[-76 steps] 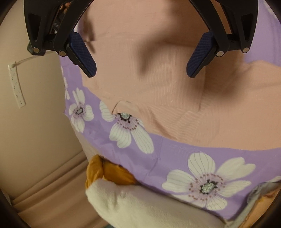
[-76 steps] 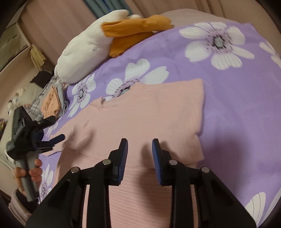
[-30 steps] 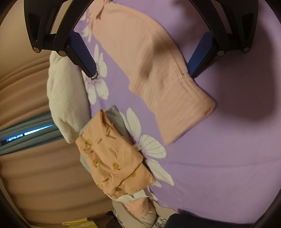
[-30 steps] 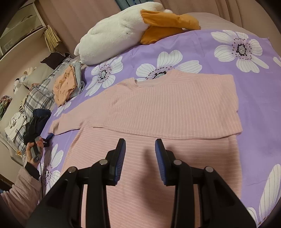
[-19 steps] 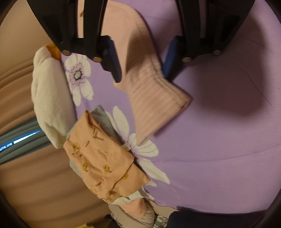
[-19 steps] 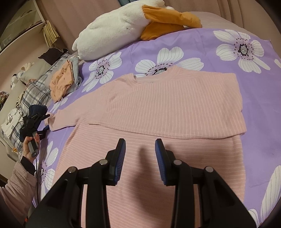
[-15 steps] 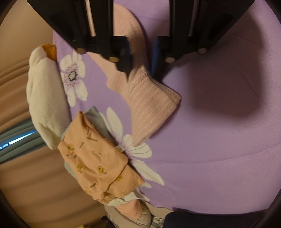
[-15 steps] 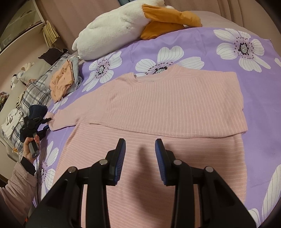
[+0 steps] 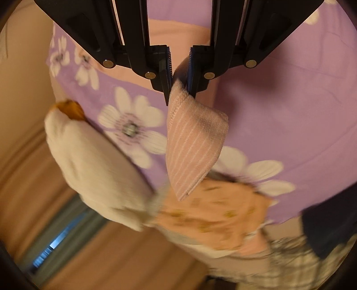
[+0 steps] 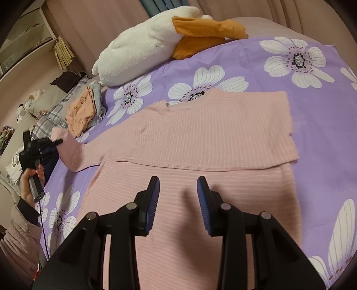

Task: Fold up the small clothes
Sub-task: 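Fold the held sleeve across the sweater body with the left tool and release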

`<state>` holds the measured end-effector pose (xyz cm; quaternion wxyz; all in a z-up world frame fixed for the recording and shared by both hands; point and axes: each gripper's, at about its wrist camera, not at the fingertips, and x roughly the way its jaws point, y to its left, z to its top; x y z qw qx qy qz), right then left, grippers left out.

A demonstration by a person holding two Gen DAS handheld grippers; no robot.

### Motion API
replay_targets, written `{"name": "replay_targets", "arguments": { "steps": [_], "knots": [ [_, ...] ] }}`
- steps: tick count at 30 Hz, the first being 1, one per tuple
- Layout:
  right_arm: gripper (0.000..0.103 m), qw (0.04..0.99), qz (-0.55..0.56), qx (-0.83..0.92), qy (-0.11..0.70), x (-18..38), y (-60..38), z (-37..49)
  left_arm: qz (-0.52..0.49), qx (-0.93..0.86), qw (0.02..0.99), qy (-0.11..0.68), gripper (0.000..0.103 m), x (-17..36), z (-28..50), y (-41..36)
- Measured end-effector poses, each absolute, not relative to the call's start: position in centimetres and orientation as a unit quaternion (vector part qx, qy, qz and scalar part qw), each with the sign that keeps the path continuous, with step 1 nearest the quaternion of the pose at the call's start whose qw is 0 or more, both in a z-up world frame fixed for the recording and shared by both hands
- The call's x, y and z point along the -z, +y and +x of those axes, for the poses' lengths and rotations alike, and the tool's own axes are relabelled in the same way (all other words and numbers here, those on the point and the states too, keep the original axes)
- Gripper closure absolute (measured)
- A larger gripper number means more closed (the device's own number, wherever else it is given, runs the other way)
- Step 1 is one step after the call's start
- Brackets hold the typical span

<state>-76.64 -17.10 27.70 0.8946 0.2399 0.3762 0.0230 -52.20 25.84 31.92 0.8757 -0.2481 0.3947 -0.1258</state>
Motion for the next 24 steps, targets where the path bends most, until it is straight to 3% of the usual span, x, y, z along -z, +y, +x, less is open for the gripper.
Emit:
{"name": "replay_targets", "arguments": {
  "steps": [11,20,21,24],
  "knots": [
    [0.068,0.898,0.268,-0.004,0.348,-28.2,-21.0,-79.9,-0.137,0.242,0.874,0.398,0.093,-36.9,-57.0,8.3],
    [0.067,0.887,0.319,0.014,0.335,-26.7,-24.8,-82.2,-0.017,0.311,0.832,0.458,0.093,-32.5,-62.9,-5.5],
    [0.067,0.885,0.324,0.015,0.334,-26.5,-25.0,-82.4,-0.006,0.316,0.826,0.467,0.093,-31.7,-63.5,-6.4],
    [0.052,0.879,0.346,0.019,0.329,-26.0,-26.0,-82.9,0.029,0.323,0.806,0.495,0.093,-29.1,-64.9,-8.9]
  ]
}}
